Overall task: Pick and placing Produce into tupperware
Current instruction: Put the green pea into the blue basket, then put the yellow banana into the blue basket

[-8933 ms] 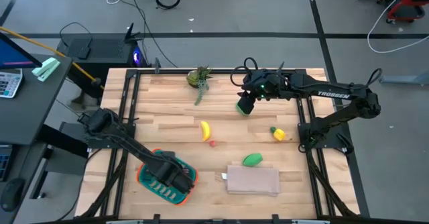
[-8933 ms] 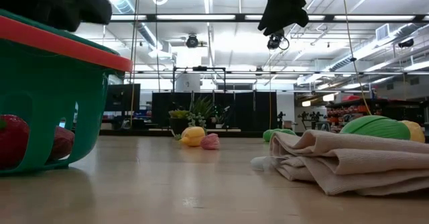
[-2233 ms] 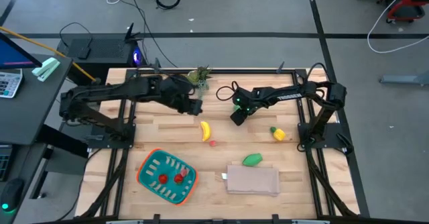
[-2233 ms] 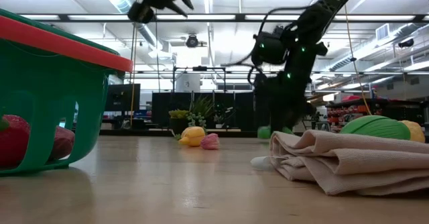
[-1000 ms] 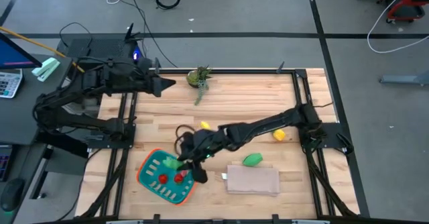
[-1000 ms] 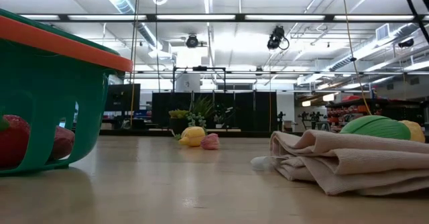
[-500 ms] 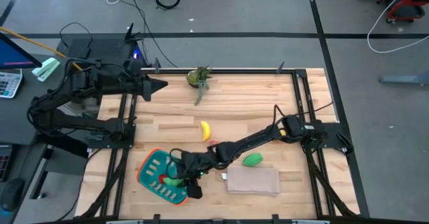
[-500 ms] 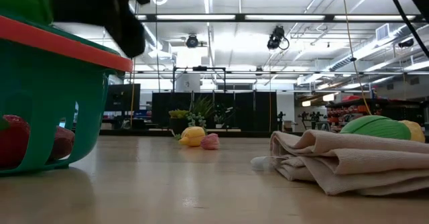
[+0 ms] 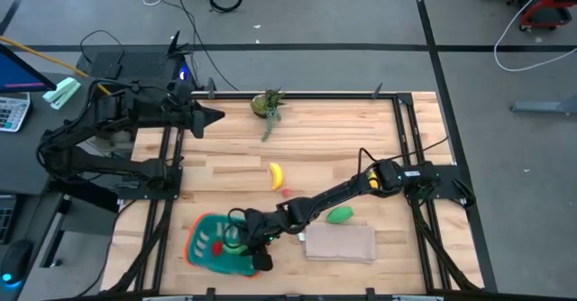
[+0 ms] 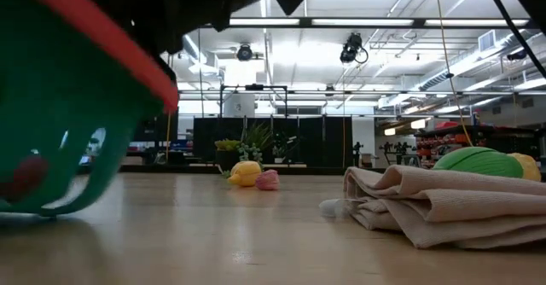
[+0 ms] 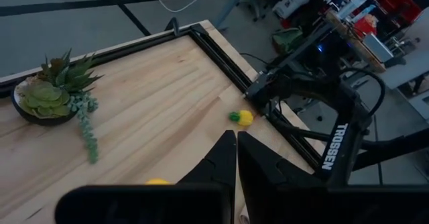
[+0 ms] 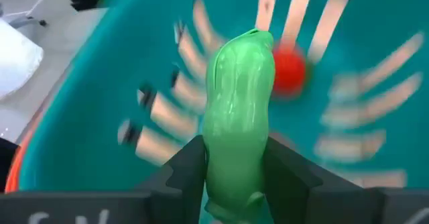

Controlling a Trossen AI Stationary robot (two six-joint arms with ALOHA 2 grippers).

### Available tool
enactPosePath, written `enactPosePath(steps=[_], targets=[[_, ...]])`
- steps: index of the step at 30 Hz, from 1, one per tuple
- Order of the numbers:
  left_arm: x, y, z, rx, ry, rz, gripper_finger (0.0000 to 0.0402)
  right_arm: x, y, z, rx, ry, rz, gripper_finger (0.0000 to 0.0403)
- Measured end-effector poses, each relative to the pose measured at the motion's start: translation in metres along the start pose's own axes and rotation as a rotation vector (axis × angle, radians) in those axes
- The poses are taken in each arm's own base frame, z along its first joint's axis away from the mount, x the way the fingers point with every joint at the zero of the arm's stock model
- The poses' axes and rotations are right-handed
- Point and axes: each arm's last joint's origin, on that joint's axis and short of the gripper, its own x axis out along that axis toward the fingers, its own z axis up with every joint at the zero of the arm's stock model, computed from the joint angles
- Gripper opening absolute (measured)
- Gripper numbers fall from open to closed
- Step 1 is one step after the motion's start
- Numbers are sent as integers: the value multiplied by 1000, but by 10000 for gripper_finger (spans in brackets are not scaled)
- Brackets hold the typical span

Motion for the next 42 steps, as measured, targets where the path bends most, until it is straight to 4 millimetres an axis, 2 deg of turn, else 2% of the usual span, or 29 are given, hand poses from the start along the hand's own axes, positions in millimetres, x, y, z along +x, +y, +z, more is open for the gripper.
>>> enactPosePath(steps=[20,25,30,35,39,42], targets=[[0,0,0,4,0,0,21,-5,0,7,-43,-22,2,199],[0,0,0,22,4,4,33,-18,-4,21,39,-63,-3,199],[5,0,-1,110,14,10,44,-55,-1,58,39,-177,2,187],[20,-1,-3,133,76,13,59,-111,6,97,26,-282,6,176],[45,0,-8,168,173,49,84,-166,12,120,19,-319,-26,174],[69,3,-15,162,255,109,110,-204,14,125,19,-288,-134,175]])
